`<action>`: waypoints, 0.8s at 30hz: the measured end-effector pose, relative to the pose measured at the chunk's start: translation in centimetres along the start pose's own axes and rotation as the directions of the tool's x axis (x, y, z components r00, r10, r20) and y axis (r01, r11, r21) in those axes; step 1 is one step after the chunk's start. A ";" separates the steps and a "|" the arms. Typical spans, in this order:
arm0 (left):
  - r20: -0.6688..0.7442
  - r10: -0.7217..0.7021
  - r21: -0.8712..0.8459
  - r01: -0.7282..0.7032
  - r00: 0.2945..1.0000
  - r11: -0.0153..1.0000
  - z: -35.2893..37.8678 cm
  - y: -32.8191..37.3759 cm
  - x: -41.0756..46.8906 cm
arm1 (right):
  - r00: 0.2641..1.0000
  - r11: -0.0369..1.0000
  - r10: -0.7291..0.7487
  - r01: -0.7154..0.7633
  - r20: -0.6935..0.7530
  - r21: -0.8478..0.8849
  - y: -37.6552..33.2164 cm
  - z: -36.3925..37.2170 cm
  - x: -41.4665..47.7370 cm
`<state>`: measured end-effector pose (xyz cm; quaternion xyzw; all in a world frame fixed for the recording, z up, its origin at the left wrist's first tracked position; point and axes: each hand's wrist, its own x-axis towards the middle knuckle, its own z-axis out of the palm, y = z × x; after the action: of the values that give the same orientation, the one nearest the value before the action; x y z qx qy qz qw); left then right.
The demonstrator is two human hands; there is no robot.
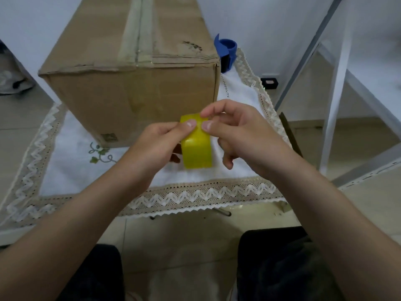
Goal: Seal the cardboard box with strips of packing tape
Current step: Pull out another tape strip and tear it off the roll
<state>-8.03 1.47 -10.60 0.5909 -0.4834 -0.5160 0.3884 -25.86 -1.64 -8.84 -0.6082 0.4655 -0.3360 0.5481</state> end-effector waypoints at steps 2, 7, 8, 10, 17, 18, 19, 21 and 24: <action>-0.014 0.000 -0.082 -0.001 1.000 0.997 -0.9 -0.6 0.1 | 1.000 0.999 -0.024 0.024 0.004 -0.029 0.2 0.6 0.0; 0.025 0.083 -0.010 -0.083 0.996 0.997 -1.9 -1.6 -0.5 | 0.997 0.965 -0.070 0.075 0.027 -0.253 1.4 1.3 0.3; 0.036 0.084 0.000 -0.084 0.996 0.996 -1.9 -1.9 -0.5 | 0.996 0.945 -0.075 0.085 0.043 -0.317 1.8 1.3 0.5; 0.053 0.067 0.021 -0.068 0.996 0.997 -2.0 -2.5 -0.5 | 0.994 0.890 -0.083 0.107 0.073 -0.443 2.7 1.3 0.9; 0.038 0.037 -0.010 -0.037 0.999 0.999 -2.0 -3.0 -0.1 | 0.962 0.823 -0.272 0.243 0.021 -0.514 2.8 1.5 1.0; 0.040 0.038 -0.020 -0.037 0.998 0.999 -1.9 -3.0 -0.1 | 0.958 0.824 -0.287 0.256 0.016 -0.505 2.9 1.5 1.1; 0.044 0.037 -0.029 -0.036 0.998 0.999 -1.8 -3.0 -0.1 | 0.953 0.826 -0.301 0.270 0.016 -0.495 3.0 1.5 1.1; 0.058 0.033 -0.040 -0.031 0.998 0.999 -1.6 -3.1 0.0 | 0.942 0.822 -0.333 0.306 0.030 -0.481 3.0 1.6 1.1; 0.077 0.036 -0.050 -0.032 0.996 0.998 -1.5 -3.2 -0.1 | 0.939 0.830 -0.342 0.321 0.038 -0.456 2.9 1.6 1.1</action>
<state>-5.96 2.22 -13.37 0.5523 -0.4955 -0.5436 0.3924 -24.64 -1.99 -12.02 -0.7832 0.4309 -0.3209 0.3129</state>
